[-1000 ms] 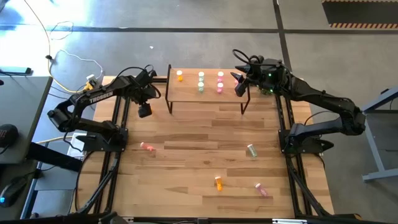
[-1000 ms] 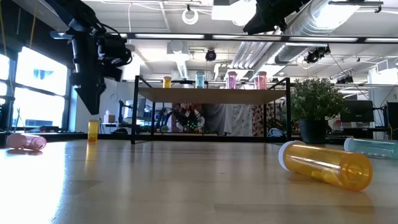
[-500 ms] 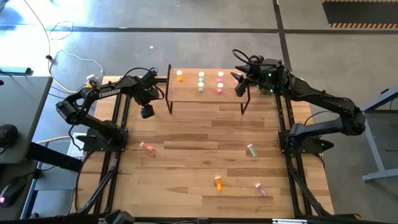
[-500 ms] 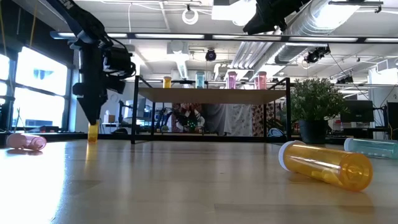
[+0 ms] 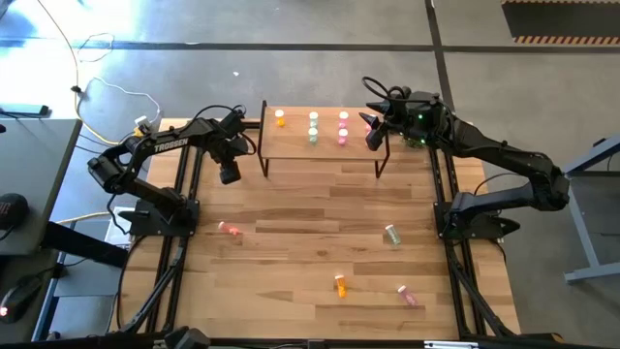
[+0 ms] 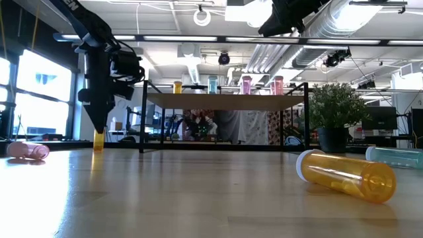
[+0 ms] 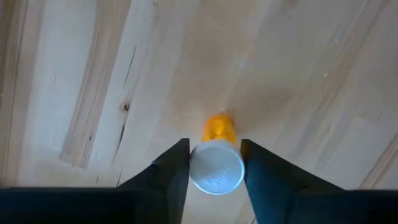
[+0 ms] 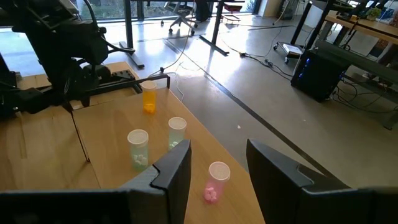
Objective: Pick and place medicine bottles onto shelf by color
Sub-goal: Put the top orange pill bottle aligned with the other orange pill bottle
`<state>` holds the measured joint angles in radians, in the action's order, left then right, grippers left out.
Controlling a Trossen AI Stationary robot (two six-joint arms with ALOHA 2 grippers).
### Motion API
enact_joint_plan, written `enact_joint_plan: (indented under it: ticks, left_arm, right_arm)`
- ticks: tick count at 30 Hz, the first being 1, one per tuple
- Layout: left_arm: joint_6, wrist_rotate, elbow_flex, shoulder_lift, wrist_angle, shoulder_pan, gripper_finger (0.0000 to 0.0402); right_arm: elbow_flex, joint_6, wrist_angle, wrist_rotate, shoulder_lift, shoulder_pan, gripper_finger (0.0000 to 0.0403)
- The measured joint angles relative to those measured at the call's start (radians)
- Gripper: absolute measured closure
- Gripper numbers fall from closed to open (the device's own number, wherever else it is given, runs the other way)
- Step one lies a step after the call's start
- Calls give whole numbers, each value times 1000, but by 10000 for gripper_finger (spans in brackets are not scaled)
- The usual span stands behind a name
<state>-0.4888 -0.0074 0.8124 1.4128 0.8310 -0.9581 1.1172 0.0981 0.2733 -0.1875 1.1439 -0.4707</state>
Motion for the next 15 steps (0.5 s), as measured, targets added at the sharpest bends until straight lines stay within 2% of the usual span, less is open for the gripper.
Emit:
enact_joint_plan:
  ticks: [5, 15]
  left_arm:
    - [-1, 0, 0, 0, 0, 0, 299]
    - [60, 4, 0, -41, 22, 0, 284]
  right_arm:
    - [0, 0, 0, 0, 0, 0, 256]
    - [0, 0, 0, 0, 0, 0, 256]
